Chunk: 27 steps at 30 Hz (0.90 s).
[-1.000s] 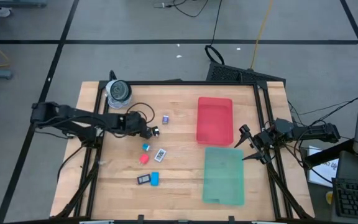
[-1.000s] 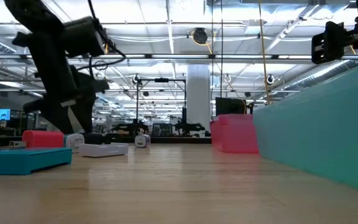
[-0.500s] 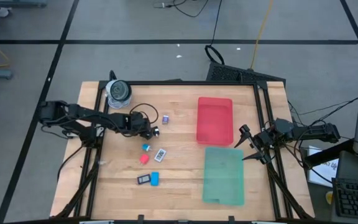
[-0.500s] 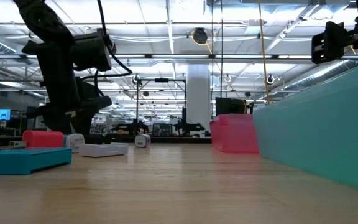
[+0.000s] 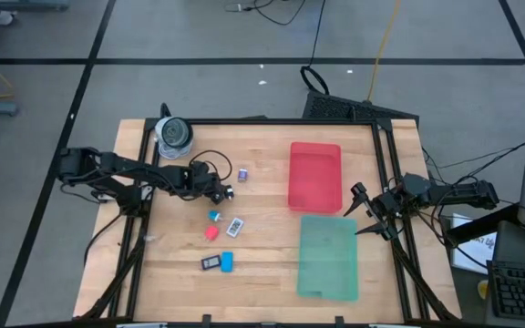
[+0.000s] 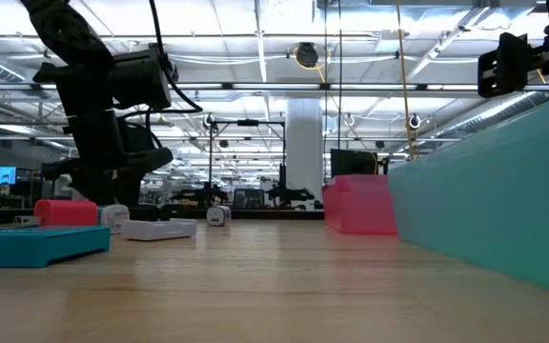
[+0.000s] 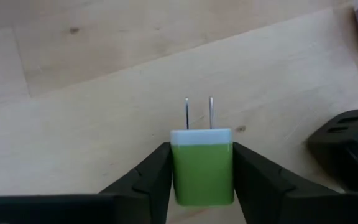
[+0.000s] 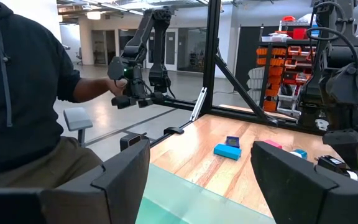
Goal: Pick & Place Office items
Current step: Put the green charger adapter into the red bin
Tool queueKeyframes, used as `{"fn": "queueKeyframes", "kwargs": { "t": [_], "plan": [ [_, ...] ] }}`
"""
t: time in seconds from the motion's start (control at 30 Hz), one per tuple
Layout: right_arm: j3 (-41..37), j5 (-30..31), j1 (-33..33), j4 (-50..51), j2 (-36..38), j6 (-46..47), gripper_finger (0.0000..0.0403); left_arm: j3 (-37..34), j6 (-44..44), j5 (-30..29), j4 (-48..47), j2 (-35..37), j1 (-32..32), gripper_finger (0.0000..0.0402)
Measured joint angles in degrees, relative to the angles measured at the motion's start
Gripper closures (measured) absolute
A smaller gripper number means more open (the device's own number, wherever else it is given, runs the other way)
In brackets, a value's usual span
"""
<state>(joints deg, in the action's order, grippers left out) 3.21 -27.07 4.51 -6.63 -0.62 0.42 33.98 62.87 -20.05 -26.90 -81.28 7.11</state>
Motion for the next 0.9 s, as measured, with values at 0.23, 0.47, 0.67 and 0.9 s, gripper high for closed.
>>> {"fn": "queueKeyframes", "kwargs": {
  "t": [0.23,0.47,0.67,0.9],
  "plan": [
    [0.01,0.00,-0.02,0.00,0.00,0.00,0.0135,0.00,-0.15,-1.52,0.01,0.00,0.00,0.0236],
    [-0.01,0.00,-0.01,0.00,0.00,0.01,0.0135,0.00,-0.13,-2.16,0.01,0.00,0.00,0.0254],
    [0.00,0.00,-0.01,0.00,0.00,0.00,0.0135,0.00,-0.13,-0.93,0.04,0.02,0.00,0.0246],
    [0.02,0.00,-0.02,0.01,0.00,-0.02,0.0135,-0.02,-0.07,2.31,-0.15,-0.37,0.00,0.0235]
  ]
}}
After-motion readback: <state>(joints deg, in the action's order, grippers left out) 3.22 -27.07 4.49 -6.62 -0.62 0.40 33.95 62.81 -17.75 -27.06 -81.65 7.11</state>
